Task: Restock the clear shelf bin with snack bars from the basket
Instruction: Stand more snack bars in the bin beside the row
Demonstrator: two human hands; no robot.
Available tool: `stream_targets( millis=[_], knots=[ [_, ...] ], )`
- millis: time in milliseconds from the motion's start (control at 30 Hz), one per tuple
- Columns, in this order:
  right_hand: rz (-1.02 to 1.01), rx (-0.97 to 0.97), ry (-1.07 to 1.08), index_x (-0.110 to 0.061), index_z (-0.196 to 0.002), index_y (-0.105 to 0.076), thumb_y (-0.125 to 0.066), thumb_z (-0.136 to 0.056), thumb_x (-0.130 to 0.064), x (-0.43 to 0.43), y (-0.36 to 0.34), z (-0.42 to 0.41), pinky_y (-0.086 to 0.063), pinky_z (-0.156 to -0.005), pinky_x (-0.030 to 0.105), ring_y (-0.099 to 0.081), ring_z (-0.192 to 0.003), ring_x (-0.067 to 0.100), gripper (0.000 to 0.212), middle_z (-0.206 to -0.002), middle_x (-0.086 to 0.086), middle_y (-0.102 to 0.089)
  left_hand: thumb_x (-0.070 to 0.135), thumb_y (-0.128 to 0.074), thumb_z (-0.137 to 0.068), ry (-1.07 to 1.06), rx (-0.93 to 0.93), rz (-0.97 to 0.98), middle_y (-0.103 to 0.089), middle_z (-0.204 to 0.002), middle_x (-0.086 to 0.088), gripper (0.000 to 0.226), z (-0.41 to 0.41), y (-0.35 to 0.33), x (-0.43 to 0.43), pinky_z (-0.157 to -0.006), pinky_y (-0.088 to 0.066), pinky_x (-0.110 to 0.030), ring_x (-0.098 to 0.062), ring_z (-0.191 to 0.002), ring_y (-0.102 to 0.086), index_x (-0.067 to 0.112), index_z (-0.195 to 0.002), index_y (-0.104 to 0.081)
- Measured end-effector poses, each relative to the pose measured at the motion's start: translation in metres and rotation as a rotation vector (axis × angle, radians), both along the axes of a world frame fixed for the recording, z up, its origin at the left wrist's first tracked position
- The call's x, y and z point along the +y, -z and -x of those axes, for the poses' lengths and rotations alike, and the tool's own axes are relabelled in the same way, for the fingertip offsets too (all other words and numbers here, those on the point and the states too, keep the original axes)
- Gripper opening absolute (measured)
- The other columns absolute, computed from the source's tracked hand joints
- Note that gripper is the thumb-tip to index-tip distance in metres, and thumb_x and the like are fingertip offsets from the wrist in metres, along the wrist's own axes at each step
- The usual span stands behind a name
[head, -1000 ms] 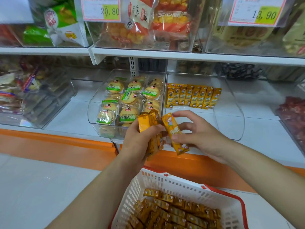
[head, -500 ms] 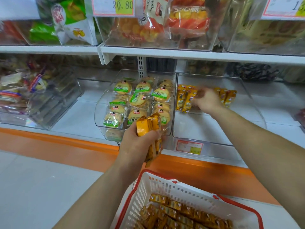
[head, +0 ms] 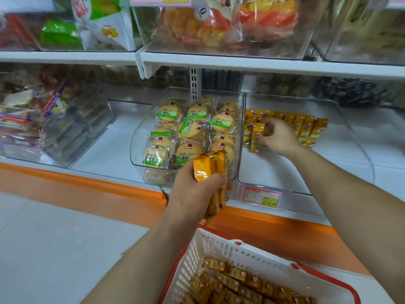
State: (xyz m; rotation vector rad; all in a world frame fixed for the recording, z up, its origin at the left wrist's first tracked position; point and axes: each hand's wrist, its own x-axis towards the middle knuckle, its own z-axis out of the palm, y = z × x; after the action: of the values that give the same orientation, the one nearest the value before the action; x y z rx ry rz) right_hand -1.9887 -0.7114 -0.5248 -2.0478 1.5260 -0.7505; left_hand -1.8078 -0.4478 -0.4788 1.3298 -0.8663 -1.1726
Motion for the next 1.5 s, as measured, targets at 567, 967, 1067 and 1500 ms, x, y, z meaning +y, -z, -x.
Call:
stream_targets(
  millis=[567, 967, 1067, 1500],
  knots=[
    [0.059, -0.018, 0.236, -0.011, -0.113, -0.063, -0.076, -0.086, -0.023, -0.01, -0.009, -0.012, -0.046, -0.078, 0.029, -0.065, -0.097, 0.029, 0.033, -0.096, 0.007, -0.069, 0.019, -0.071, -0.086, 0.032, -0.007, -0.033, -0.08, -0.092, -0.007, 0.028, 0.01, -0.004, -0.004, -0.075, -0.065, -0.045, -0.026, -0.09, -0.078, 0.02, -0.113, -0.065],
    [-0.434, -0.474, -0.26, -0.035, -0.11, -0.066, -0.067, -0.094, -0.027, 0.192, -0.079, 0.019, -0.056, -0.059, 0.029, -0.074, -0.075, 0.022, 0.018, -0.089, 0.001, -0.072, 0.005, -0.067, -0.092, 0.144, 0.158, -0.037, -0.074, -0.091, -0.026, 0.018, 0.022, -0.019, 0.016, -0.062, -0.06, -0.04, -0.038, -0.078, -0.072, 0.008, -0.109, -0.067],
    [-0.448, -0.426, -0.253, -0.044, -0.113, -0.064, -0.061, -0.096, -0.039, 0.223, -0.084, 0.026, -0.058, -0.061, 0.029, -0.071, -0.078, 0.021, 0.018, -0.095, 0.003, -0.066, 0.013, -0.074, -0.083, 0.196, 0.177, -0.05, -0.066, -0.106, -0.036, 0.034, 0.031, -0.02, 0.023, -0.067, -0.06, -0.044, -0.048, -0.089, -0.07, 0.007, -0.115, -0.066],
    [-0.558, -0.834, -0.128, -0.019, -0.118, -0.063, -0.073, -0.087, -0.019, 0.221, -0.093, 0.043, -0.053, -0.066, 0.032, -0.067, -0.076, 0.022, 0.033, -0.09, 0.011, -0.069, 0.027, -0.082, -0.073, 0.199, 0.237, -0.052, -0.077, -0.108, -0.016, 0.047, 0.038, -0.02, 0.028, -0.066, -0.061, -0.037, -0.039, -0.097, -0.076, 0.022, -0.118, -0.069]
  ],
)
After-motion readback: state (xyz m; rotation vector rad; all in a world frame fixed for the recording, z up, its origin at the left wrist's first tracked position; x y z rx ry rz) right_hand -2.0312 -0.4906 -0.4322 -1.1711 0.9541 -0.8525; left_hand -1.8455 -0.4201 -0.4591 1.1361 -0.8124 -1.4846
